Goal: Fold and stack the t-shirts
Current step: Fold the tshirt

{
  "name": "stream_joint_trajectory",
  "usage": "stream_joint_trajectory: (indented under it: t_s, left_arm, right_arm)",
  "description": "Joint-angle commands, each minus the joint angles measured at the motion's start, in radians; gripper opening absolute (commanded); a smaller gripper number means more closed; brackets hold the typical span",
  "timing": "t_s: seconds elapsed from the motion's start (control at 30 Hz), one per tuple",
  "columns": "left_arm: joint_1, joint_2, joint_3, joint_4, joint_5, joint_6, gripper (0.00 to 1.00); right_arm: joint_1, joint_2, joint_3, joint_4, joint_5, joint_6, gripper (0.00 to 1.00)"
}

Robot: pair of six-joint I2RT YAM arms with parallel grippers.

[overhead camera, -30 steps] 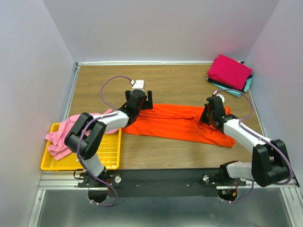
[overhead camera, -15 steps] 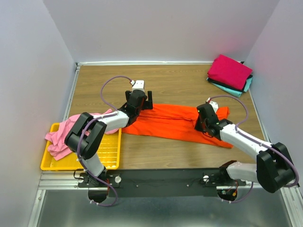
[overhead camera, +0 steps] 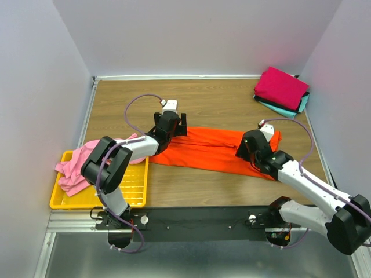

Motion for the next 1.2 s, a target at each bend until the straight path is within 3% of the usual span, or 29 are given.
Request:
stream_joint_trajectory:
  t_s: [0.0, 0.27, 0.53, 0.9, 1.17]
  left_arm:
    - [0.003, 0.017, 0.026, 0.004, 0.016, 0.015, 0.98]
    - [0.003, 0.013, 0.013, 0.013, 0.024, 0.015, 0.98]
    - [0.003, 0.01, 0.009, 0.019, 0.03, 0.015, 0.98]
    - [0.003, 0.003, -0.002, 0.027, 0.032, 0.015, 0.98]
    - [0.004, 0.007, 0.001, 0.023, 0.021, 0.018, 0.98]
  right_arm:
    - [0.001, 0.04, 0.074, -0.022, 0.223, -0.018, 0.7]
    - [-0.156, 0.276, 0.146, 0.169, 0.144, -0.143, 0.71]
    - [-0.245, 0.385, 0.104, 0.299, 0.072, -0.202, 0.7]
    - [-0.26, 0.497, 0.104, 0.321, 0.012, -0.216, 0.7]
    - [-0.26, 0.443, 0.12, 0.229, -0.057, -0.197, 0.69]
